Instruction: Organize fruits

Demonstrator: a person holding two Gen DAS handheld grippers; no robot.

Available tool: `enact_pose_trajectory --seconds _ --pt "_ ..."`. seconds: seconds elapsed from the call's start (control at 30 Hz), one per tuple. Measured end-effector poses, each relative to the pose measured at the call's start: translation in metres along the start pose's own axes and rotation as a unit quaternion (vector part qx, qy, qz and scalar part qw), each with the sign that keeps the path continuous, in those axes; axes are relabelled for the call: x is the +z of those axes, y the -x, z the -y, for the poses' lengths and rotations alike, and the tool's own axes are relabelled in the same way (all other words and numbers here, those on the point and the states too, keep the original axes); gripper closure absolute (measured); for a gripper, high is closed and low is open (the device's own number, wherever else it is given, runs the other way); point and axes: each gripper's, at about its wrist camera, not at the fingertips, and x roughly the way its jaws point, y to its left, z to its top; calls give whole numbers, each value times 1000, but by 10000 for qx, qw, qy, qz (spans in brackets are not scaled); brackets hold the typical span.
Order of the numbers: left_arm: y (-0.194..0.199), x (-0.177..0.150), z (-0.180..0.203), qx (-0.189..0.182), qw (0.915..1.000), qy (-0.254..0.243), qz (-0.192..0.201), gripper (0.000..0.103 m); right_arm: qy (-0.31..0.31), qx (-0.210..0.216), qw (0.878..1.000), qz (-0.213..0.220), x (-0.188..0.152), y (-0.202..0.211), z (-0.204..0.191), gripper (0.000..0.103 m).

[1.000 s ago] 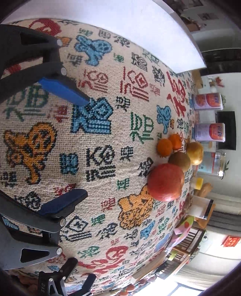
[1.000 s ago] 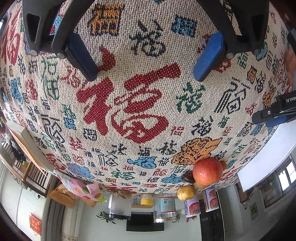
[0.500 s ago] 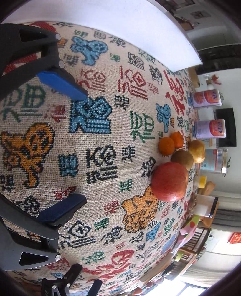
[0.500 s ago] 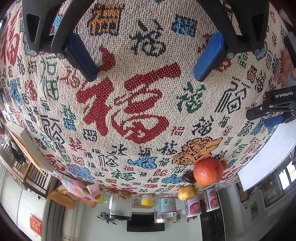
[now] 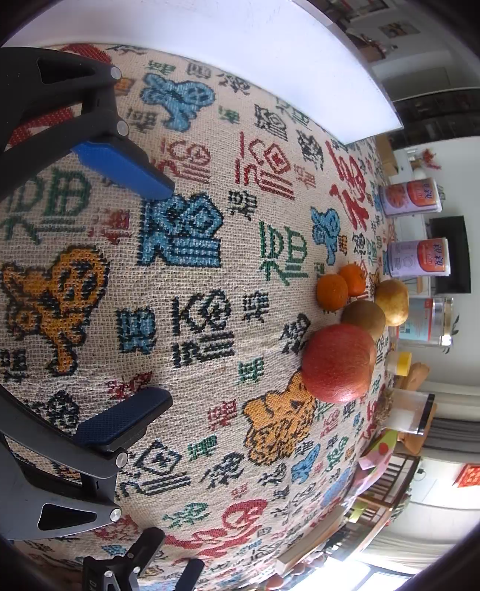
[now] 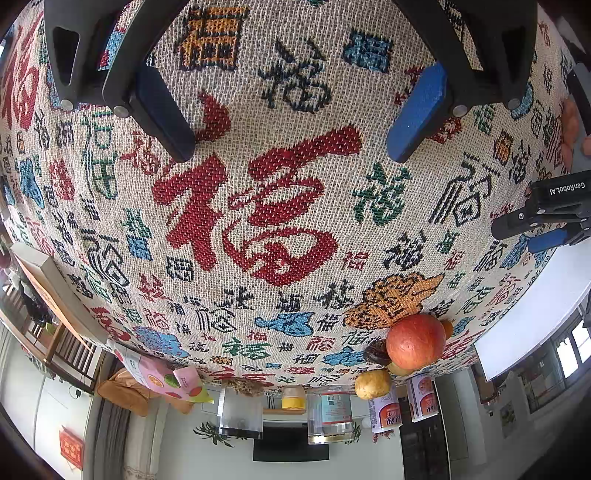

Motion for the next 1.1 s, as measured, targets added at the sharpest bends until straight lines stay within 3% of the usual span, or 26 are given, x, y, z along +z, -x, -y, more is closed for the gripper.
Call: enact_pose_trajectory --seconds 0.4,0.53,0.7,0.97,1.0,1.1 --pt "0 1 -1 -38 10000 -40 -20 1 -1 1 10000 3 0 0 1 0" --pt "-2 4 -17 92 9998 -138 -51 0 -3 5 10000 3 0 0 0 0" --pt "-3 1 -47 46 9999 147 -20 1 -2 5 10000 5 0 0 0 0" --pt "-3 1 -45 79 9999 133 -6 0 -138 -27 9999 -41 3 -1 0 0" --pt "-3 1 -45 79 9999 137 -5 0 -336 65 9994 -45 8 -2 -1 0" --pt "-3 1 -45 83 9999 135 -5 0 -625 906 9939 102 39 -4 -17 0"
